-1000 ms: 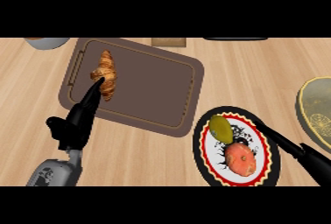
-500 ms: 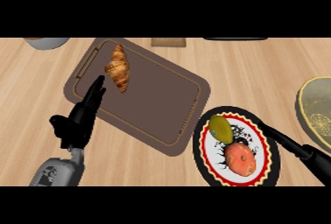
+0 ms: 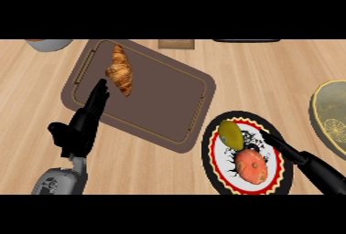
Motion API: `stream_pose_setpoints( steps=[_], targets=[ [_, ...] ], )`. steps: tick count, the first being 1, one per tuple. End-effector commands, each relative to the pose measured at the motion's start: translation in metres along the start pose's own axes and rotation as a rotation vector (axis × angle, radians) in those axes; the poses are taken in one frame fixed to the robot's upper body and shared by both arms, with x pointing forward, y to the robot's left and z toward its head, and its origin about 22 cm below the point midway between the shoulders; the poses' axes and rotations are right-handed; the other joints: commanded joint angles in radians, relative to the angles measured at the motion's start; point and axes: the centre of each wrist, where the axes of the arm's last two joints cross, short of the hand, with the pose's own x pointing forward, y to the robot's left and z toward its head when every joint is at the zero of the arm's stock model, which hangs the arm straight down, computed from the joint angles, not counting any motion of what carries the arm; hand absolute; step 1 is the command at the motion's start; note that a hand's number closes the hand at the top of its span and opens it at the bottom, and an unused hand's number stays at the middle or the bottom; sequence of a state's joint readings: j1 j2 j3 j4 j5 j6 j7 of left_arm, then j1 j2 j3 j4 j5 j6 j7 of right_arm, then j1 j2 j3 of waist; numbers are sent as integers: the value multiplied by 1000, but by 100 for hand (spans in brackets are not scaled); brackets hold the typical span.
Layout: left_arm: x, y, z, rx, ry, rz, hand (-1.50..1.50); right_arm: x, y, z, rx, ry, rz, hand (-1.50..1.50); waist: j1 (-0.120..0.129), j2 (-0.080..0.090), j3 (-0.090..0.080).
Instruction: Pick the squash from the plate and place it in the bowl
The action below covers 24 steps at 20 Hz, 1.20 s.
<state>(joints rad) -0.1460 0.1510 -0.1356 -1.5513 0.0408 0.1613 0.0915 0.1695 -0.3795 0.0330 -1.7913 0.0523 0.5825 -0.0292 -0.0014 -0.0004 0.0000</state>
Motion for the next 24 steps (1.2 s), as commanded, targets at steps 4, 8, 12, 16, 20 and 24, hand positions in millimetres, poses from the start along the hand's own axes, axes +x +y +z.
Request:
stream_pose_setpoints(
  steps=[4, 8, 12, 16, 20, 24],
  targets=[
    [-5, 9, -9, -6, 7, 16, 0, -20, -2, -23, -15, 11, -29, -150, 0, 1, 0],
    [-14, -5, -13, -14, 2, 18, 0, -29, 2, -28, 2, 5, 14, -150, 0, 1, 0],
    [-11, 0, -6, -10, -20, -17, 0, -42, 31, -15, -62, 72, 134, -150, -4, 1, 0],
    [-7, -10, -10, 1, -1, -12, 0, -50, 5, -24, -51, 119, 180, -150, 0, 1, 0],
    [1, -8, -15, -7, -7, -3, 0, -69, 26, -59, 2, 109, 158, -150, 3, 1, 0],
    [5, 5, -2, -8, -14, -3, 0, -46, 48, -48, 116, 7, 252, 150, 4, -1, 0]
  ],
)
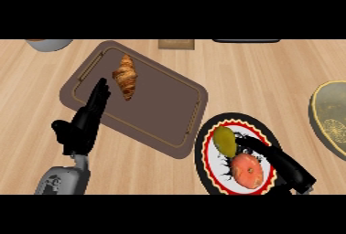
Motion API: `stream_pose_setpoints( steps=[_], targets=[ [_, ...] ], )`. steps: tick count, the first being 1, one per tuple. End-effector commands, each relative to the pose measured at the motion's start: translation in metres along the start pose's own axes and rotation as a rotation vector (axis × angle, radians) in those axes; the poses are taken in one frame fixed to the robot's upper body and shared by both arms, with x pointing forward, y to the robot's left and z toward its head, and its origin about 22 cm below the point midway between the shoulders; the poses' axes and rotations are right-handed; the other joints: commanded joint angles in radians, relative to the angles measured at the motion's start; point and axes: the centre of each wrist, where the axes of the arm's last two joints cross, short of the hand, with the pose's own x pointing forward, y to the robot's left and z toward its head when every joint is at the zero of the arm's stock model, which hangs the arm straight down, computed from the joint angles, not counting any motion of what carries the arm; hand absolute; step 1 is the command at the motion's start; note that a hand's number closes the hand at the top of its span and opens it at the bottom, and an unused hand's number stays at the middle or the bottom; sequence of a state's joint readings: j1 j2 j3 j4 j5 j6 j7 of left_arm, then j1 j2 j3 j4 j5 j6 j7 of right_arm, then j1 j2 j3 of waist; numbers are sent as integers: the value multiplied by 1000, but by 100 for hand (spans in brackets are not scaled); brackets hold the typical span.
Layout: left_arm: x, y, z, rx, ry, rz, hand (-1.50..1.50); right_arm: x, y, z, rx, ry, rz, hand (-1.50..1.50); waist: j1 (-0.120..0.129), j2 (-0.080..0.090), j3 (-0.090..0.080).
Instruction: Pick the squash from the plate and place it in the bowl
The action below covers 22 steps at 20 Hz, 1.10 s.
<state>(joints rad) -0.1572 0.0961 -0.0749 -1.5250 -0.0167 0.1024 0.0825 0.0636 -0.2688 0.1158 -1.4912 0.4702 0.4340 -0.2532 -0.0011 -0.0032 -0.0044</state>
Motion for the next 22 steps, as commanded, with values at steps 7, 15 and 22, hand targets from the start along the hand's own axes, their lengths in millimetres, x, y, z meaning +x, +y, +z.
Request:
stream_pose_setpoints(
  steps=[7, 15, 22],
  targets=[
    [-19, 0, 18, 9, -1, 1, 0, -5, 20, -7, 115, -122, 117, 150, 2, 3, 4],
    [2, -7, -3, 8, 2, 10, 0, 12, 27, 35, -6, -167, 26, 150, -11, 2, 4],
    [-1, 11, 11, 34, 16, -4, 0, 43, 5, 121, -258, -265, -94, 150, -26, -2, 3]
  ],
)
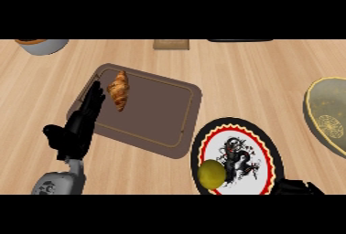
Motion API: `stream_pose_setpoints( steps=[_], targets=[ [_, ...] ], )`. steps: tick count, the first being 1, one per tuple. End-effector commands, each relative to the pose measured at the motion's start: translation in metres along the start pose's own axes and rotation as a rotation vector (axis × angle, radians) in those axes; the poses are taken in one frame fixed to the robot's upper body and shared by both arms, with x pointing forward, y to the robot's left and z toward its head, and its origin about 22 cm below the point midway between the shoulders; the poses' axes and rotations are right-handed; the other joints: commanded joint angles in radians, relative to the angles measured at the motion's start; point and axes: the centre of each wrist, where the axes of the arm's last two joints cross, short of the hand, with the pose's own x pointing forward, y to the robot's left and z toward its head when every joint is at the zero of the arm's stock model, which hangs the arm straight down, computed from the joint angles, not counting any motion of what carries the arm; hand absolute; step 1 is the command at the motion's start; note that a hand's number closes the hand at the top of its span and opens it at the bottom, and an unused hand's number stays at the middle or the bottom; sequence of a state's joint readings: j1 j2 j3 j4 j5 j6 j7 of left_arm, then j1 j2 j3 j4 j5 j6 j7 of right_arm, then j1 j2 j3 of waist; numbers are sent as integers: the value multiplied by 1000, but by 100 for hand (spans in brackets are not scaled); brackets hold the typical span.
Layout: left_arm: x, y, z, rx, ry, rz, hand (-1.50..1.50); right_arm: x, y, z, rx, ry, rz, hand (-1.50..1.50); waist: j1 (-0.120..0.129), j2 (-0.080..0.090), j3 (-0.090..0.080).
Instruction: Pick the squash from the plate and place it in the bowl
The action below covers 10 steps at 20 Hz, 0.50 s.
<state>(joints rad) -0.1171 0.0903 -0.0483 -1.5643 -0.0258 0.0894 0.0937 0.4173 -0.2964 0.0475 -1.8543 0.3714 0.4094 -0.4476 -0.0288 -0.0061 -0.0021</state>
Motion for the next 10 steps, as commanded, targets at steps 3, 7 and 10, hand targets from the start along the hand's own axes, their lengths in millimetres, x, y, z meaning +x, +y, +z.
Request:
stream_pose_setpoints(
  steps=[3, 7, 10],
  targets=[
    [2, -3, 4, -8, -7, -2, 0, 53, -13, 44, -187, -150, 9, 150, 2, 0, 2],
    [1, -2, -4, 10, 12, 13, 0, 103, -33, 63, -281, -237, 123, 150, -9, 0, 1],
    [4, 22, 2, -13, 3, -16, 0, 148, -35, 69, -337, -207, 186, 150, 8, 1, 0]
  ],
)
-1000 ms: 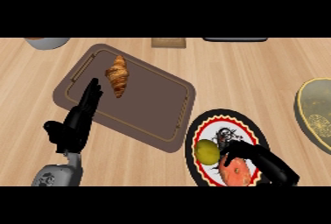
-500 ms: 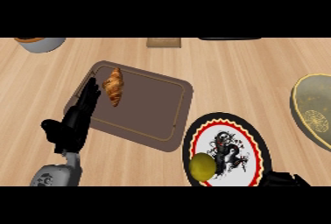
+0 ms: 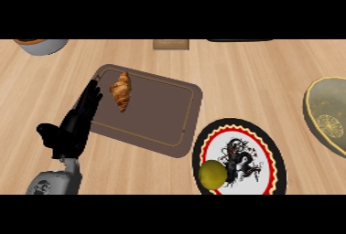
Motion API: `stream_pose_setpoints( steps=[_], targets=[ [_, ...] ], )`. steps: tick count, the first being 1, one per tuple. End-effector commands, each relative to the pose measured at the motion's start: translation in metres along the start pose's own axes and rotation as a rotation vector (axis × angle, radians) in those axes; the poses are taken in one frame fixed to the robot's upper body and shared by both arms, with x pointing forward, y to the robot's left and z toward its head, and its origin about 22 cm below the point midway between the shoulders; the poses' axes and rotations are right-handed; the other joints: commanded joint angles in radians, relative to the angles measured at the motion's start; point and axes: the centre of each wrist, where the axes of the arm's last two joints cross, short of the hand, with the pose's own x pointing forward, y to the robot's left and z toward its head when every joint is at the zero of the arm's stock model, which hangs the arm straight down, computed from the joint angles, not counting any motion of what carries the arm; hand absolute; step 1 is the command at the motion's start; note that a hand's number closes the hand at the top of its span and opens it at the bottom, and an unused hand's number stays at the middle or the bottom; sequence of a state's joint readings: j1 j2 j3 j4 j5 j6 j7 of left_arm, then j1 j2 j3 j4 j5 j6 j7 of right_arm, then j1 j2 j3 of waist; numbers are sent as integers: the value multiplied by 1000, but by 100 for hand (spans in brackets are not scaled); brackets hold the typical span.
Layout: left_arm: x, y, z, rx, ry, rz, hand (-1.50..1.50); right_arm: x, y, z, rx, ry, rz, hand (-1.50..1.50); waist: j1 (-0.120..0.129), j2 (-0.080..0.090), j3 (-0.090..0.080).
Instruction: Pick the squash from the plate and place it in the bowl
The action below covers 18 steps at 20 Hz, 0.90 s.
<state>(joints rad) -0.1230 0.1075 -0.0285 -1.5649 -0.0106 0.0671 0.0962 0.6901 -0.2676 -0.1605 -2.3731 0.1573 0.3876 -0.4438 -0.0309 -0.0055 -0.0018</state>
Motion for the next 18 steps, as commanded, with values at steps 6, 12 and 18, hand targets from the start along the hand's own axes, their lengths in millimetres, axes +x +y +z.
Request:
stream_pose_setpoints(
  steps=[6, 12, 18],
  targets=[
    [-5, -29, 0, -41, -10, -2, 0, 74, -39, -15, -151, 43, 167, 150, 30, 9, -2],
    [5, -18, 0, -24, -10, -1, 0, 85, -57, -37, -195, 100, 182, 150, 40, 7, -2],
    [-14, -12, 9, -40, -16, -8, 0, 73, -89, -82, -245, 197, 178, 150, 39, 6, 0]
  ],
)
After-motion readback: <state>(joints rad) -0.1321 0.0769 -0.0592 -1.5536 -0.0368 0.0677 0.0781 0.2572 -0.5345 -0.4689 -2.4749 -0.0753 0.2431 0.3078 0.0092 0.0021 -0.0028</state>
